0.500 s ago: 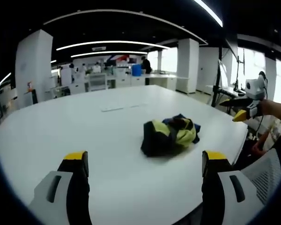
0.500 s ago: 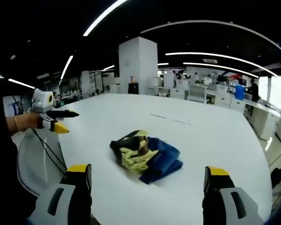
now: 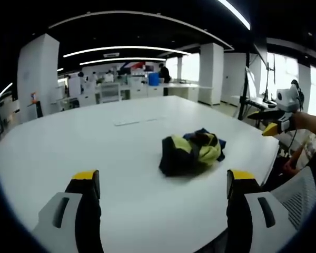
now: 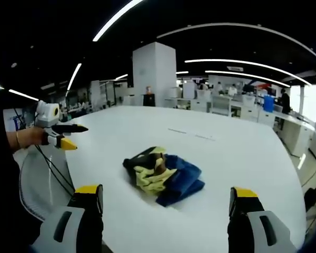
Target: Fold the garment on the visible template until the final outline fits inside the template.
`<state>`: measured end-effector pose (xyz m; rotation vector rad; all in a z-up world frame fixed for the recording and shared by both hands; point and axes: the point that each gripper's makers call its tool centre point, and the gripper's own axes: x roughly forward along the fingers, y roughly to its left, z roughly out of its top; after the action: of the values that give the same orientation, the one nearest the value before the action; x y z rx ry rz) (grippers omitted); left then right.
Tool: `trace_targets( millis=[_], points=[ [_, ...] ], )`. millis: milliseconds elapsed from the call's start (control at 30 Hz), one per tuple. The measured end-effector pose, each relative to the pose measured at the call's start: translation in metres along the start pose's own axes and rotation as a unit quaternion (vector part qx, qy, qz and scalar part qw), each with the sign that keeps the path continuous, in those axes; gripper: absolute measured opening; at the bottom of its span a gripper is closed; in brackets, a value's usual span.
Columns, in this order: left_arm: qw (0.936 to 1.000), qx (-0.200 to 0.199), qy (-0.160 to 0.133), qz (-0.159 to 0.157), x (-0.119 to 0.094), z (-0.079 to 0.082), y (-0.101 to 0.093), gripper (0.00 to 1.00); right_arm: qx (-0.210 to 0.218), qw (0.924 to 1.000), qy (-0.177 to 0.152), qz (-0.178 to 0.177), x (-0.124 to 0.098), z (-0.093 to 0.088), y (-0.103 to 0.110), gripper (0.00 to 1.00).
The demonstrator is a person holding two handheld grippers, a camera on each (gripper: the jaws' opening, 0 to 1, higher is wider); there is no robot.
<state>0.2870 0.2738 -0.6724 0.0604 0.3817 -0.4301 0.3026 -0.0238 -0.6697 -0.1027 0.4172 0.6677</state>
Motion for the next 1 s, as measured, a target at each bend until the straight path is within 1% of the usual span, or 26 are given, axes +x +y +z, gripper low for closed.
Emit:
trace_targets(
  millis=[1000],
  points=[
    [1.0, 0.001, -0.003, -0.001, -0.0026, 0.0017, -0.0028, 0.95, 0.0, 1.0, 0.003, 0.004, -0.0006, -0.0031, -0.0024, 0.99]
  ],
)
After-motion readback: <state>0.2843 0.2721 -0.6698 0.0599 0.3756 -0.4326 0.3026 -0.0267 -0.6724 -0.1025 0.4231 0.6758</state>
